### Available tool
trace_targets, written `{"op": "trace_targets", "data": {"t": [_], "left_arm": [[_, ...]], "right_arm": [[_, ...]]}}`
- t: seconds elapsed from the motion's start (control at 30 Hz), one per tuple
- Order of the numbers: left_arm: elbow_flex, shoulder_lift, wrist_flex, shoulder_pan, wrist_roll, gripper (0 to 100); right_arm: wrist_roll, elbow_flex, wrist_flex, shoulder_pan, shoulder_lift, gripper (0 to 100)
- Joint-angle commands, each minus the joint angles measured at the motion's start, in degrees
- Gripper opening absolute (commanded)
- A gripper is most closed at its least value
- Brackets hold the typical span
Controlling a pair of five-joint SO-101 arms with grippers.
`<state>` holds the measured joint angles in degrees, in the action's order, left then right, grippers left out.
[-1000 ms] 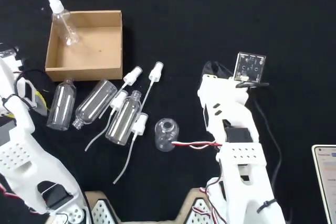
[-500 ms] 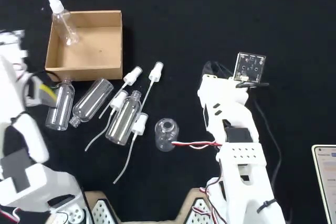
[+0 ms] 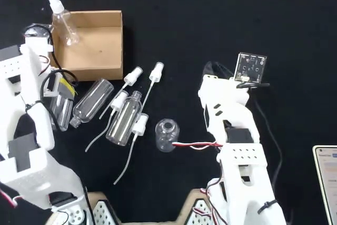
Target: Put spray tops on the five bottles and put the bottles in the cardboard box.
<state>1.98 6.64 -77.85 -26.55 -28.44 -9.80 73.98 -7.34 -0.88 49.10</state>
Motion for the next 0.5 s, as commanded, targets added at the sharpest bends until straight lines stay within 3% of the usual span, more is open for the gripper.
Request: {"op": "trace_targets", "data": {"t": [0.0, 0.47], "left_arm": [[0.13, 0.88, 1.05, -0.40, -3.16, 30], [-0.31, 8.53, 6.86, -0.31, -3.25, 30]], "right_arm": [[0.35, -0.57, 1.49, 0.79, 1.01, 5.0], [0.35, -0.48, 1.49, 0.79, 1.01, 5.0]]}}
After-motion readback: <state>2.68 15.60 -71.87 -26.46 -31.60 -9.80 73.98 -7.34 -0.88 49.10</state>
